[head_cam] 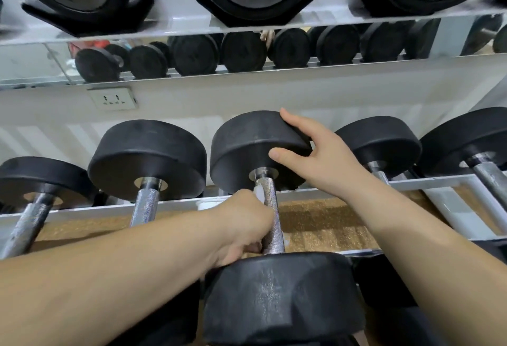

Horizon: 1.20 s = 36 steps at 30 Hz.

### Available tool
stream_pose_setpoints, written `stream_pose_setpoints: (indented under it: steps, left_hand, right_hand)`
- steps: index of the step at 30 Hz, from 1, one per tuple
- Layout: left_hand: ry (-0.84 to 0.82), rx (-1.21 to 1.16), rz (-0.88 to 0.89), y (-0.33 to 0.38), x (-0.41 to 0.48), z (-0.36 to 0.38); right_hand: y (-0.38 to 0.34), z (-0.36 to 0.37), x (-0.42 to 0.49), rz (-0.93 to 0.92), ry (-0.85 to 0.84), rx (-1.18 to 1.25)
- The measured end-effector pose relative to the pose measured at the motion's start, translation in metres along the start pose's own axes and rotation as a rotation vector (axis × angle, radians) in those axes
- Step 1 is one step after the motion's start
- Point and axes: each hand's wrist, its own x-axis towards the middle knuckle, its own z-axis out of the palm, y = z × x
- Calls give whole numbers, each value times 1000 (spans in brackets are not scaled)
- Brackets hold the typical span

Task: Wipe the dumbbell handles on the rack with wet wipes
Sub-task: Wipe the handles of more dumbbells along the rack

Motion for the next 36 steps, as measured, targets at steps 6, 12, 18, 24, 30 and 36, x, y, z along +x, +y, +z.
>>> stream_pose_setpoints:
  steps: [6,12,18,24,30,36]
  left_hand:
    - [-170,115,-34,4,-23,-37]
    - [-228,-144,111,23,-33,-70]
    - [-205,-465,153,18,-28,-52]
    - [-250,-444,314,16,-24,-60]
    - [-445,-308,451,11,-24,-59]
    - [-428,-158,489,12,-25,-49]
  right_hand:
    - [1,0,-1,16,-5,30]
    - [-8,-5,-7,49,-45,50]
    - [-38,-9,-27,-77,329,-127]
    - [-74,-29,-52,358,-59,261]
    - [-63,-11,-65,456,-501,898]
    - [-65,1,-74,583,-306,883]
